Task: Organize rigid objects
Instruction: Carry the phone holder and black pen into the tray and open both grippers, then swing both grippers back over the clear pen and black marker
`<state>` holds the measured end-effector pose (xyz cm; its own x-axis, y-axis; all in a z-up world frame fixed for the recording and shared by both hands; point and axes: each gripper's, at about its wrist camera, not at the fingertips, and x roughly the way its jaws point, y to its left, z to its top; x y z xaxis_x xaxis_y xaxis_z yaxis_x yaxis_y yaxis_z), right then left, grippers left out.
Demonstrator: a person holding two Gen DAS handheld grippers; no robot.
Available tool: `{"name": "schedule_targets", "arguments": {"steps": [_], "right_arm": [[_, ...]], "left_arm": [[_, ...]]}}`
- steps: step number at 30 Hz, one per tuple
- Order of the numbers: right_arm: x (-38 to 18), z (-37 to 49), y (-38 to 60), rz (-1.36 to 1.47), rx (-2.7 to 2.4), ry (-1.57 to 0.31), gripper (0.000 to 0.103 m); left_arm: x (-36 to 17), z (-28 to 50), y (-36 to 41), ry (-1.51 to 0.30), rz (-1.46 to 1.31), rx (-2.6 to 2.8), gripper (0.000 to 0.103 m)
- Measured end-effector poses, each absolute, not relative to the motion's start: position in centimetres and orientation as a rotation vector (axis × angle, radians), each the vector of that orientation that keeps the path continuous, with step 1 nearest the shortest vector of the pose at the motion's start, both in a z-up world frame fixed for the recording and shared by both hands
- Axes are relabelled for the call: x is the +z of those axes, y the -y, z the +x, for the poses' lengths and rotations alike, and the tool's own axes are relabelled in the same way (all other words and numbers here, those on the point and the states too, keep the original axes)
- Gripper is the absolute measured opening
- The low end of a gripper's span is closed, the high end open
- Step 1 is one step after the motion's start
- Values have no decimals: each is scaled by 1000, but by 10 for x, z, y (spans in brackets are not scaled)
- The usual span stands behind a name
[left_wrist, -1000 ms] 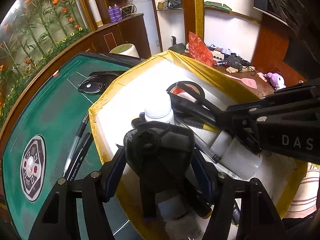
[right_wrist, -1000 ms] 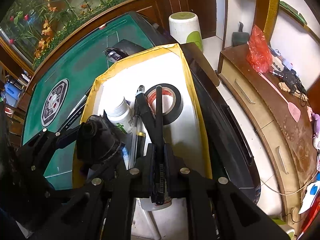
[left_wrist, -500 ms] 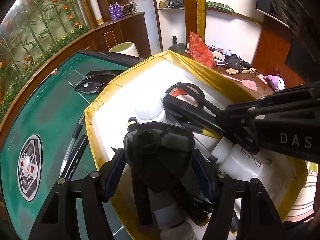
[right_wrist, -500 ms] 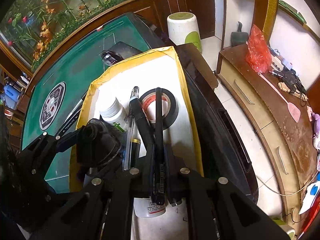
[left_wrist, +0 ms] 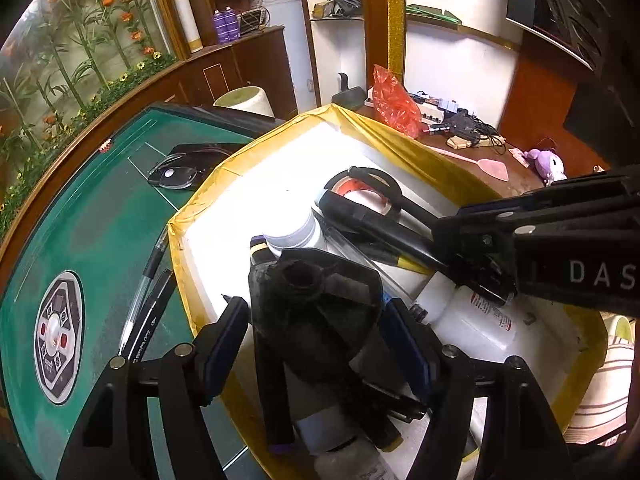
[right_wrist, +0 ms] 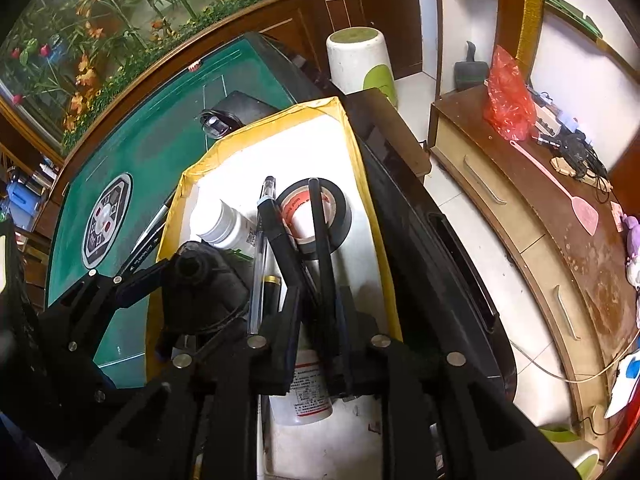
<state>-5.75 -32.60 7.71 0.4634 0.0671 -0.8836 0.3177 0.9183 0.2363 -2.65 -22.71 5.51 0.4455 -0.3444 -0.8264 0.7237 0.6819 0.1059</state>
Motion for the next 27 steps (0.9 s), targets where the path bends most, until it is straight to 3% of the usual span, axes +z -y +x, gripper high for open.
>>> {"name": "schedule_targets", "arguments": {"steps": [4,20,27], "right_arm": [[81,-61,325,406,-166,-1071,24],[109,-73,320,425,-230,-983,26],[129,-47,277,398,-92,-975,40]], "left_arm": [[58,-28,224,-874,481,-699,77],[82,-29,173,-818,374,-692,78],[88,-4,88,-837,223,-498,78]]}}
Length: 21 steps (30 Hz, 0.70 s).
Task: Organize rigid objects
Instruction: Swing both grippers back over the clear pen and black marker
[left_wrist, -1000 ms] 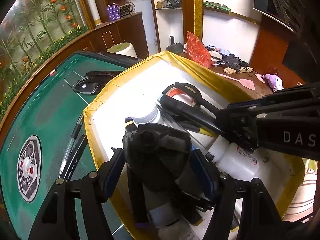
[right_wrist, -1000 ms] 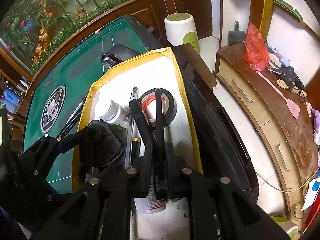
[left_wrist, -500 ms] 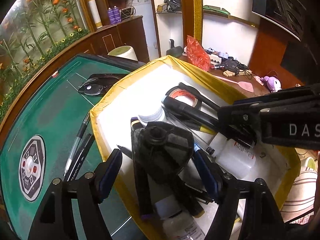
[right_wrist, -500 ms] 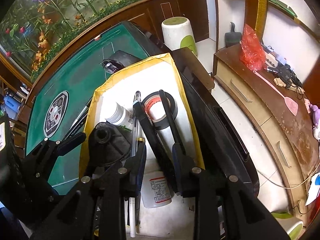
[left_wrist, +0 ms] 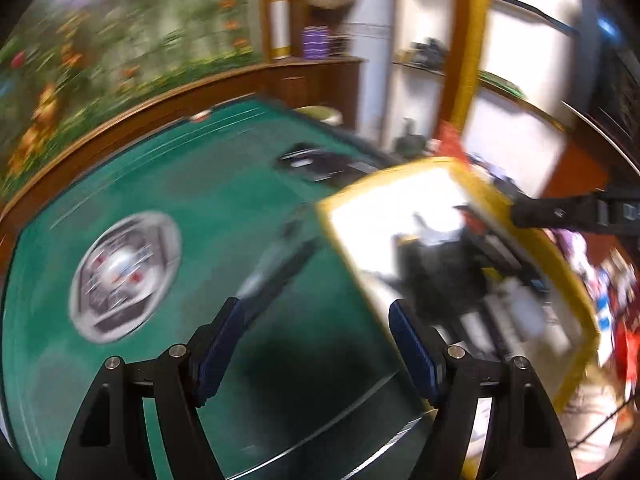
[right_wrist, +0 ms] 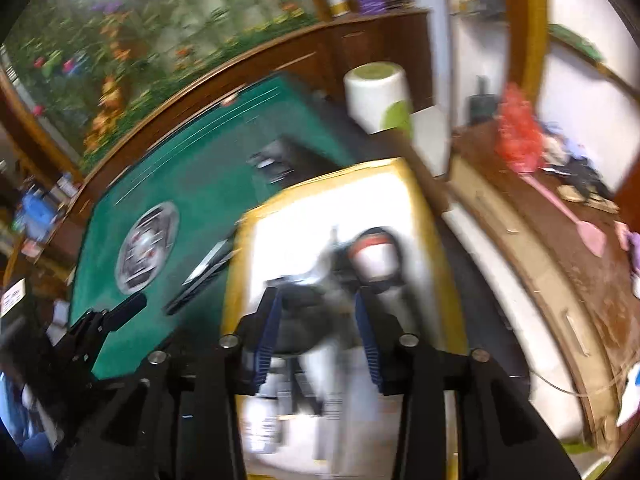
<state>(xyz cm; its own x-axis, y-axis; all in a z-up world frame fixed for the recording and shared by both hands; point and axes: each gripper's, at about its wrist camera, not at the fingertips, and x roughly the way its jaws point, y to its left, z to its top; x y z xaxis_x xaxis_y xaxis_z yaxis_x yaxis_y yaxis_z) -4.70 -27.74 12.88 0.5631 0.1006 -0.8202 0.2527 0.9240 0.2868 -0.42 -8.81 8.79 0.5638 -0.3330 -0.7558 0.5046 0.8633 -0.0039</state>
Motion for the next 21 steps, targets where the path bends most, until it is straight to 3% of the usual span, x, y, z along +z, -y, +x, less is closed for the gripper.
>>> {"name": "schedule_targets", "arguments": {"steps": [7,9,15,19,21], "right_arm": [[114,35,217,519,100,-1103,40],[108,63,201,496,92,-1123,45],[73,134,173,377,-25,-1210,45],[55,157,181,356,-139,-1262,44],[49,162,180,341,-161,-1282,37]], "left_arm": [[69,0,-1,-903,137,-308,78],[66,-4,-22,-913,126,-273,78],[64,-10,-75,-909,91,-194,78],[59,-12,-103,-926,57,-151,78],[57,-11,-113,-933,43,-137,78]]}}
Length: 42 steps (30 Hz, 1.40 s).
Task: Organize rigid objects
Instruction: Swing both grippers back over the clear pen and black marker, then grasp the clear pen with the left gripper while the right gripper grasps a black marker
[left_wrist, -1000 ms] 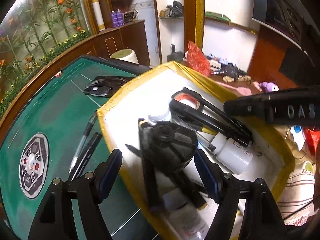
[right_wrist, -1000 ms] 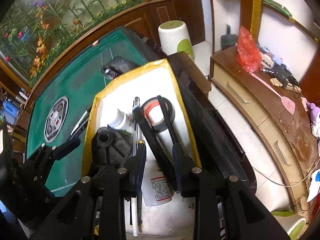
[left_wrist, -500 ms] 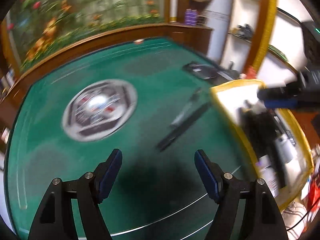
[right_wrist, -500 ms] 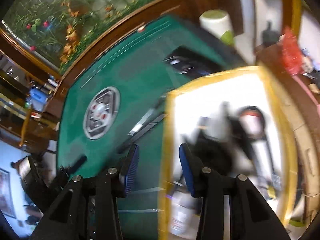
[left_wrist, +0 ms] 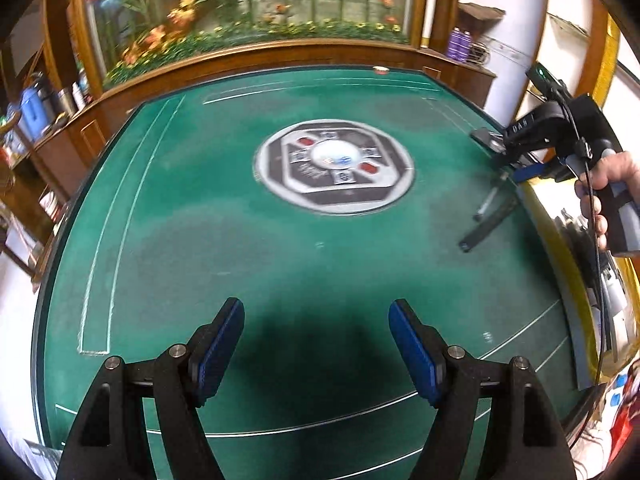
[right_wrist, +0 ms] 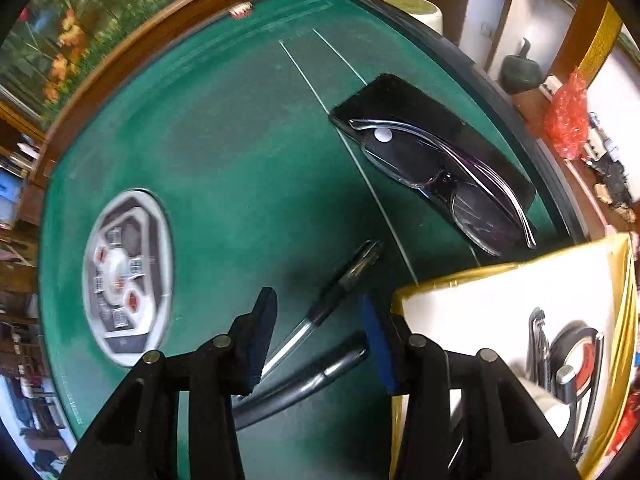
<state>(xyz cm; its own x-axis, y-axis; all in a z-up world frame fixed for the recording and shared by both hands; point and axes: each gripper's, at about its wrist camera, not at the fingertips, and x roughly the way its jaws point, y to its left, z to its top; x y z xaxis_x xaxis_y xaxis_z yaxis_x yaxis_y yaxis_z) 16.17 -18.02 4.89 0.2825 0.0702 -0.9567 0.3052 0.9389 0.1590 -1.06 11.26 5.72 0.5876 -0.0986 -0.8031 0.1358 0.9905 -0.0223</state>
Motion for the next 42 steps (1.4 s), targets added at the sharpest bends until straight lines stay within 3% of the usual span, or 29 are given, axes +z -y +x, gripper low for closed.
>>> {"name": "schedule_targets", "arguments": {"steps": [5,12,22,23,25,26,27,38,40,41,42], "right_arm": [[32,165,172,322,-193,-1309,18],[29,141,121,288,12,-1313,10],[34,50,42,299,343,-1356,10],[44,51,50,295,326,-1313,11],[63,55,70,284,260,-1245,24],[68,57,82,268,219,-1231,38],[71,59,94,249,176,-1223,42],[32,74,140,267,50,-1267,42],[29,79,139,221,55,-1275,38],[30,81,133,194,54,-1270,20],[29,80,129,161,62,-1279,15]], "left_arm": [[53,-7,-121,-939,39,-142,78],[52,-1,-118,-943,46,-170,78],[47,11,-105,-986,27,-238,78],[47,12,-103,-994,21,-250,78],[44,13,-99,-1016,7,-273,78],[43,14,-96,-1030,0,-287,78],[42,14,-93,-1043,-7,-301,78],[39,16,-55,-1108,-30,-379,78],[36,18,-49,-1127,-31,-377,78],[34,19,-46,-1134,-34,-376,78],[34,20,-44,-1133,-34,-371,78]]}}
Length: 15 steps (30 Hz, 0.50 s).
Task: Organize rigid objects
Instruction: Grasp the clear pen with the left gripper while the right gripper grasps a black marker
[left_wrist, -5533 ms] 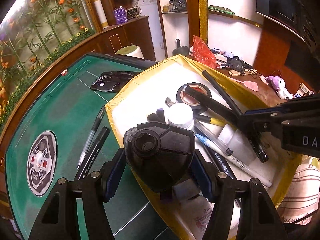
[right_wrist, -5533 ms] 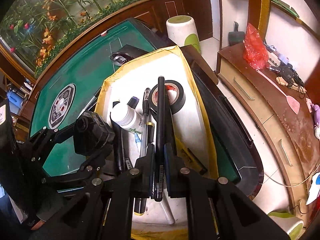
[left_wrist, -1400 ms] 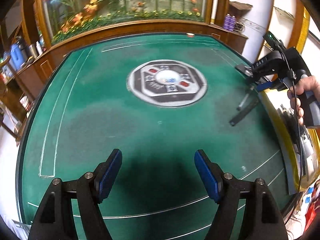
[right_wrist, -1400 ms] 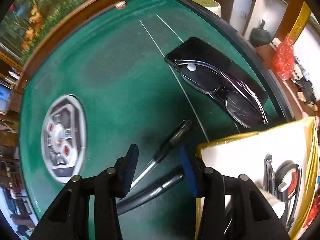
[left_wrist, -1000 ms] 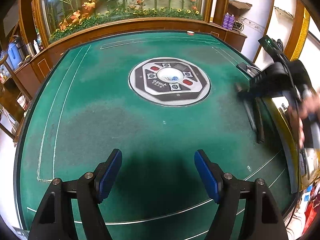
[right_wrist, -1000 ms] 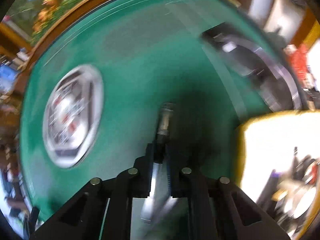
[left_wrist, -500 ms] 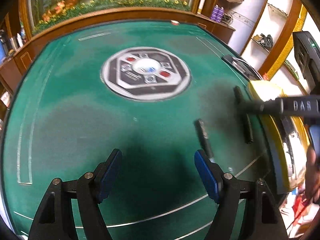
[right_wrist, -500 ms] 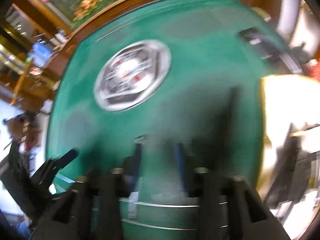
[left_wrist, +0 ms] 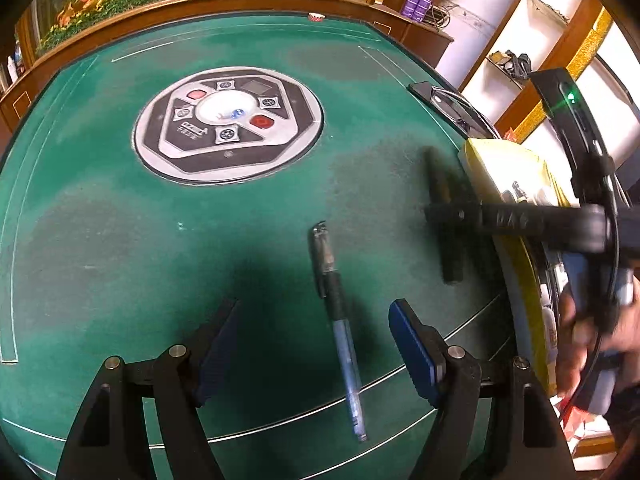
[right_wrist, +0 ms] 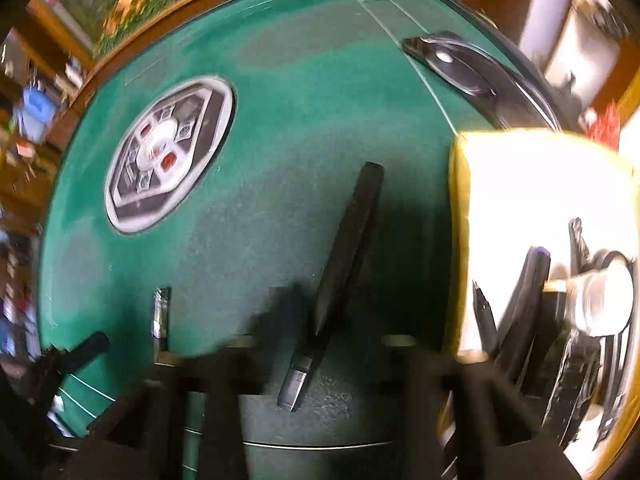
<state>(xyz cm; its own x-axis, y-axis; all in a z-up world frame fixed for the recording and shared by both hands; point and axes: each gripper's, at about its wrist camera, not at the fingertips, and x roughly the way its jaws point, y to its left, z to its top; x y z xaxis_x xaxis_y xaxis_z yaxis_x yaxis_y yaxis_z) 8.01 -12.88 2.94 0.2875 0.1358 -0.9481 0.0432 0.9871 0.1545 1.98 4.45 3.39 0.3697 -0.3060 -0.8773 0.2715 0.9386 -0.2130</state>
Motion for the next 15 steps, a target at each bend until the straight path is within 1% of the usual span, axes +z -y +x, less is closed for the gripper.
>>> {"name": "schedule_targets", "arguments": {"steps": [1,2,3,4,5,9,13,15], "right_arm": [[30,78,125,146,74,-1282,14],[30,74,124,150,88,-1285,14],[31,68,123,162,105,-1292,14],[31,63,123,180,121,-1302,14],[30,58,124,193,133,-1308,14],[32,36,123,217,170,-1319,14],[30,22,117,192,197,-1330,14],[27,15,115,176,201,-1321,14]], "left_arm": [[33,20,-42,-1131,-25,-362,75],[31,21,-38,-1136,-2,-356,58],[30,21,-37,-1144,11,-352,36],[26,23,-34,-1161,25,-343,33],[22,24,-33,-1183,21,-338,33],[21,25,-28,-1167,44,-317,34],[18,20,-10,-1102,185,-297,36],[16,20,-12,-1077,171,-297,35]]}}
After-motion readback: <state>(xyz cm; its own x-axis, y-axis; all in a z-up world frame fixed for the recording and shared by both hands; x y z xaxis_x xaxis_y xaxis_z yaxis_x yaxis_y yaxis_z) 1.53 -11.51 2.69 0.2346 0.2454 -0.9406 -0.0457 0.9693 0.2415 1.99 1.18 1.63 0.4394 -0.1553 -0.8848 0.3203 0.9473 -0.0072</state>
